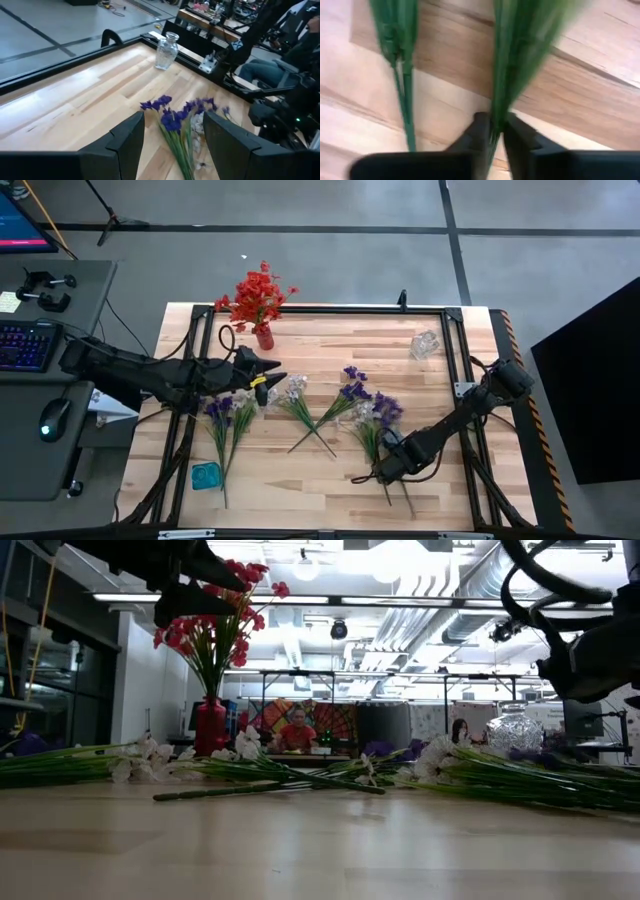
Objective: Sort flowers into vase by color
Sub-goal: Put the right violet flowers into the transparent vase
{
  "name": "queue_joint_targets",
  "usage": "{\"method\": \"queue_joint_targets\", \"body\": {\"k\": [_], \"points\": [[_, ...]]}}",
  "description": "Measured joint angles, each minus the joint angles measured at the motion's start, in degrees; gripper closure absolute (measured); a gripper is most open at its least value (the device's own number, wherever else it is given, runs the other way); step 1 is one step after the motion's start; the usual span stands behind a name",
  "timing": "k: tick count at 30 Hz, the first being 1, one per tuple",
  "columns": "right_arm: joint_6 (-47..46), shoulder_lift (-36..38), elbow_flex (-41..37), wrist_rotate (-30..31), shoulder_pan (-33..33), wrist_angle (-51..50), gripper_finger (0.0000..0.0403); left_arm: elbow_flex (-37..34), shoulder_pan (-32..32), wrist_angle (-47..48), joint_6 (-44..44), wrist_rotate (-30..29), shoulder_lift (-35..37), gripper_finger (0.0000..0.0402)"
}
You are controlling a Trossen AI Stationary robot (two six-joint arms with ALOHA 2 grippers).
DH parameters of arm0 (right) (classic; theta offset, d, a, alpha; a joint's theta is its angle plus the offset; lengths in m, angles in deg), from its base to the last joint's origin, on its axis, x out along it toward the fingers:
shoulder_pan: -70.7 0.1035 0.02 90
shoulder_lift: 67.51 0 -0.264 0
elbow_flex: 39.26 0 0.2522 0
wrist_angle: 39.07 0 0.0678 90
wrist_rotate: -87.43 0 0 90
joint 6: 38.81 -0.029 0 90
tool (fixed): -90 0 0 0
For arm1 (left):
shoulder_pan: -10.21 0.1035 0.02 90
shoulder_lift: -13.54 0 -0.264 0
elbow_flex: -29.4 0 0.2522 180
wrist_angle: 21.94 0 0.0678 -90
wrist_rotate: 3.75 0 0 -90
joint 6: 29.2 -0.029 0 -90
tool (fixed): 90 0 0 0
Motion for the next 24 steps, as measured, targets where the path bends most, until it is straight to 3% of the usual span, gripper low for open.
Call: {"method": "queue_joint_targets", "body": {"k": [5,9,12,15,19,24], "points": [[3.39,9.14,-0.26,-1.85,1.22,-7.08,0.0396,0.00,0.67,-0.02,1.81,0.15,0.15,0.0211],[-0.83,18.56,-0.30,-4.47,4.11,-18.98,0.0399,0.00,1.92,0.02,1.26,0.15,0.15,0.0211],[-3.90,25.76,-0.29,0.19,5.05,-19.89,0.0400,0.00,3.15,0.02,0.55,0.20,0.15,0.0211],[-4.97,31.74,-0.29,11.05,4.68,-15.30,0.0401,0.00,4.23,0.00,0.58,0.35,0.15,0.0211],[1.98,34.69,-0.25,30.58,0.94,-9.39,0.0402,0.00,5.16,0.00,0.78,1.39,0.15,0.0211],[5.33,36.47,-0.25,64.60,-7.77,-12.06,0.0402,0.00,5.22,-0.02,1.22,1.46,0.15,0.0211]]}}
